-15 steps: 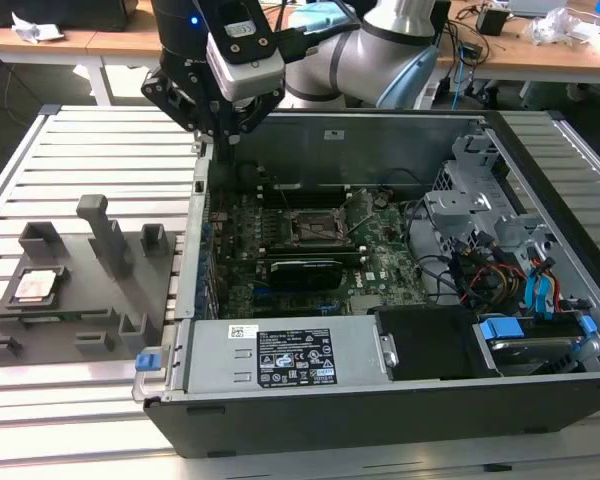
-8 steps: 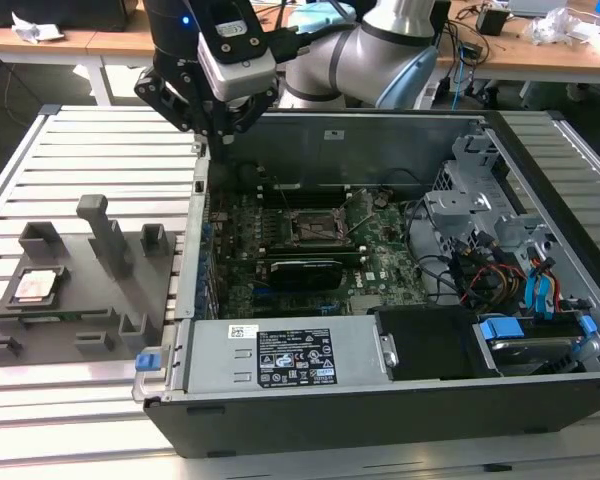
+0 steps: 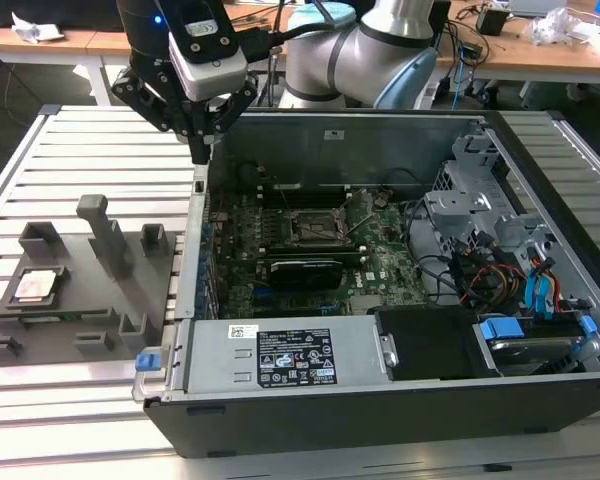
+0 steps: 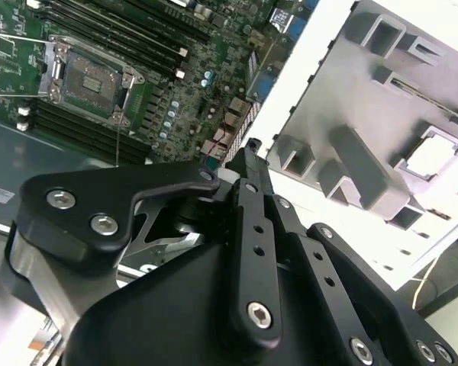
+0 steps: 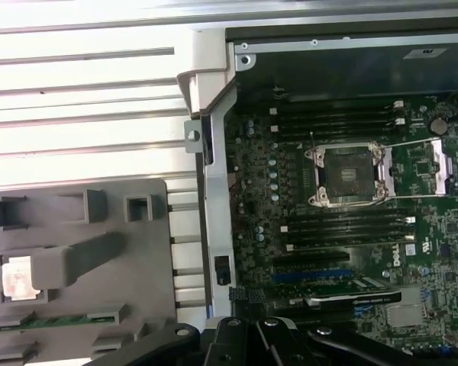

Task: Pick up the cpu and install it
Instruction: 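Reach for the cpu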

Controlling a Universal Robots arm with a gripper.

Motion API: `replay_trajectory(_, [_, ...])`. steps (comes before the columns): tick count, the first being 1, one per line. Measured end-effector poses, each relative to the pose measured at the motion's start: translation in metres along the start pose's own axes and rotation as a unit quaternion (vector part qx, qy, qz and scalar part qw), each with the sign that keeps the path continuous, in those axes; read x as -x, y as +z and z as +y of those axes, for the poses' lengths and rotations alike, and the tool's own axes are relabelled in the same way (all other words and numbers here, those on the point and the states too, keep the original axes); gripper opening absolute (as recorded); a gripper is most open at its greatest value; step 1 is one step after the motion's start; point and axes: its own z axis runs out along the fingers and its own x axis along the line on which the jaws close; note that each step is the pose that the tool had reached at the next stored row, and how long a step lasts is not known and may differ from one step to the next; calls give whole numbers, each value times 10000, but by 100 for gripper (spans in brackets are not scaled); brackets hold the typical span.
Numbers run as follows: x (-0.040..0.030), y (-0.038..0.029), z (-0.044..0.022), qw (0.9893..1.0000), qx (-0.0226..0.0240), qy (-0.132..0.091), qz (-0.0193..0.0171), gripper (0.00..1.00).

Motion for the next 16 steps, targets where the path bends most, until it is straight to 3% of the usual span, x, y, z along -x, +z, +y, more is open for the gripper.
replay_trajectory(3, [-63, -2, -5, 10000, 0, 0, 0, 11])
replay_trajectory(4, [-125, -3, -9, 10000, 0, 0, 0, 11])
replay_trajectory(7, [-206, -5, -15, 10000, 0, 0, 0, 11])
replay_trajectory(16, [-355, -9, -26, 10000, 0, 0, 0, 11])
